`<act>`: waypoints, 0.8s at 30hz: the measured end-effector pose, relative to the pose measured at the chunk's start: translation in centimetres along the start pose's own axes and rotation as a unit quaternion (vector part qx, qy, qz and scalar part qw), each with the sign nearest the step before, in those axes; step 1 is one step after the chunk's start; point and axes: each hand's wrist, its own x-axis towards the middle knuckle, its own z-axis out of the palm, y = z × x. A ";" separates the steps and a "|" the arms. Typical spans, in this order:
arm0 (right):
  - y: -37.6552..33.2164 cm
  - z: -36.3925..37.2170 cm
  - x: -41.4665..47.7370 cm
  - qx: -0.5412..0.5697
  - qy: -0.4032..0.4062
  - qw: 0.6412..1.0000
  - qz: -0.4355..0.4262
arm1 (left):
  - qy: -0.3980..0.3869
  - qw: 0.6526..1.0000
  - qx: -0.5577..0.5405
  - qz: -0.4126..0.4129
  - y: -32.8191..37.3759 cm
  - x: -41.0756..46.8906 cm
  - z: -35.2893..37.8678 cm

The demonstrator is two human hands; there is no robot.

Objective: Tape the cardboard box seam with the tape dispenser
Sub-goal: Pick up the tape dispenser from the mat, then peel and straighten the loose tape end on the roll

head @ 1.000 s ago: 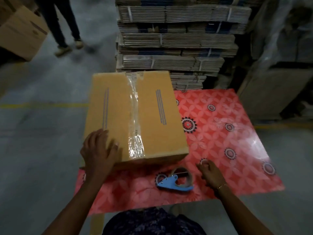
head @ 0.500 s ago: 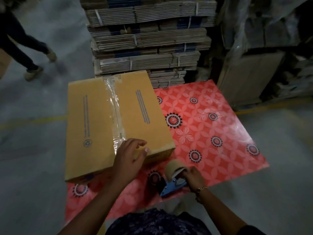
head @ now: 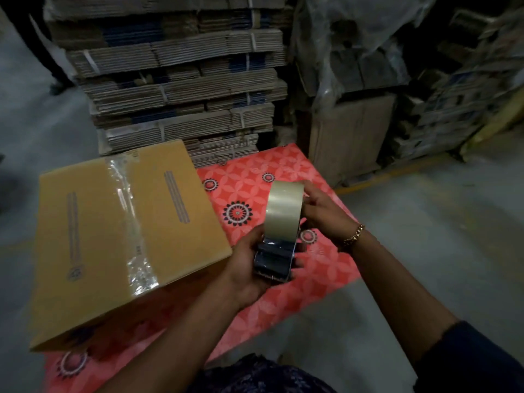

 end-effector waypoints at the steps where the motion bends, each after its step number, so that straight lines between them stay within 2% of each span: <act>1: 0.0 -1.0 -0.5 0.008 0.030 0.999 -0.015 | -0.006 1.000 -0.003 0.021 0.1 0.6 1.2; 4: 0.2 -4.0 -3.3 0.031 0.164 0.985 -0.035 | 0.024 0.998 -0.005 0.065 0.2 2.5 4.3; 6: 0.6 -5.4 -5.8 0.058 0.217 0.974 -0.023 | 0.067 0.993 -0.017 0.101 0.5 3.8 5.5; 8: 1.5 -6.1 -7.9 0.077 0.194 0.978 0.012 | 0.091 0.986 -0.025 0.139 1.0 4.8 6.5; 11: 2.9 -6.0 -10.0 0.077 0.104 0.990 0.061 | 0.089 0.979 -0.023 0.181 1.1 5.8 8.0; 15: 3.4 -4.9 -11.2 0.114 0.047 0.990 0.063 | 0.077 0.975 -0.020 0.207 0.6 6.4 10.4; 19: 3.4 -4.4 -11.1 0.173 0.092 0.980 0.039 | 0.095 0.968 -0.015 0.233 -0.2 6.9 11.7; 24: 2.9 -4.3 -10.4 0.180 0.152 0.971 0.046 | 0.094 0.961 -0.027 0.258 -0.8 7.4 11.8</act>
